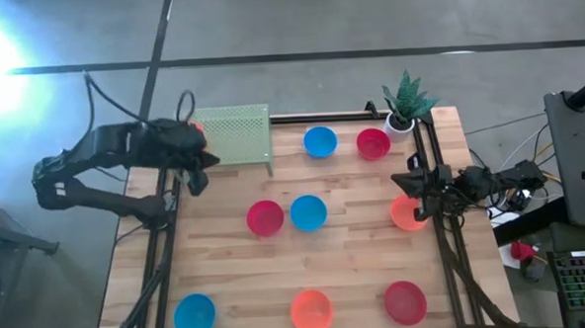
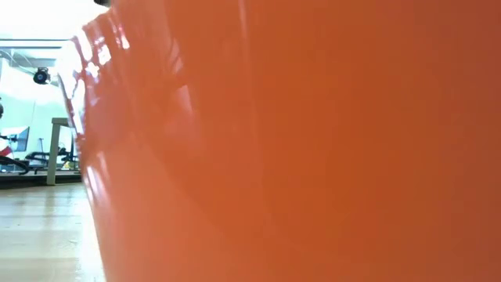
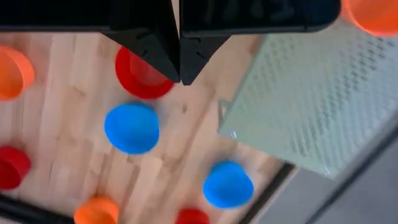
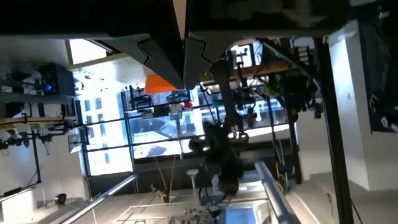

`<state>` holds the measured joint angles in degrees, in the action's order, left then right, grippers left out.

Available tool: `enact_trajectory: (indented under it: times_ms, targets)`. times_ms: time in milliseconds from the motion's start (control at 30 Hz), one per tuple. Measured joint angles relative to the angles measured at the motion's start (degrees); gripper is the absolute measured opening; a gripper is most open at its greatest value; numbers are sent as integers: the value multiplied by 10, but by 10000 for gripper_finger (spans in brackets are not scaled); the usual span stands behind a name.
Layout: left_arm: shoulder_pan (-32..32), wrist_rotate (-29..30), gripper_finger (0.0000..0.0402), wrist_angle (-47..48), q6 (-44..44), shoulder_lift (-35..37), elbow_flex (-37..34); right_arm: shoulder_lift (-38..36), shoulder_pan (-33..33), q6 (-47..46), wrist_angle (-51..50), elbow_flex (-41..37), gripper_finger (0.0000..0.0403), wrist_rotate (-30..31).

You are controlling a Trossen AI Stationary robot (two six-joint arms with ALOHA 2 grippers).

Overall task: Pick & Place Mini bowls
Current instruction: Put the left red bowl on the shelf

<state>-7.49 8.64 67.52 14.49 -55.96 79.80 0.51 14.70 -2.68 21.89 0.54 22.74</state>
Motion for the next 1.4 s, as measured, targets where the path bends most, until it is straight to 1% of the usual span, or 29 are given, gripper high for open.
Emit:
enact_trajectory:
  times_ms: [100,367,467,600,700,833,1033,1133,1267,1400]
  targets:
    - [21,2,0,-12,19,5,-38,0,0,-17,-2,1,8,1]
    - [94,-16,0,-128,33,5,-153,1,0,4,-8,32,8,3]
    - [123,-17,0,-172,42,-1,-191,1,0,15,-28,49,8,2]
    - [151,-18,0,-224,50,-7,-229,4,0,13,-85,78,8,0]
    - [156,-19,0,-242,71,-13,-244,10,0,5,-133,99,8,0]
    - [156,-31,0,-257,117,-17,-267,19,0,2,-162,118,8,-5]
    - [156,-36,4,-271,111,-33,-290,30,0,3,-185,137,8,-9]
    - [156,-36,18,-270,116,-40,-302,35,0,1,-187,141,8,-15]
    - [156,-36,46,-270,122,-57,-317,41,0,-2,-187,142,8,-24]
    - [156,-9,66,-284,117,-83,-330,46,0,-2,-187,142,8,-24]
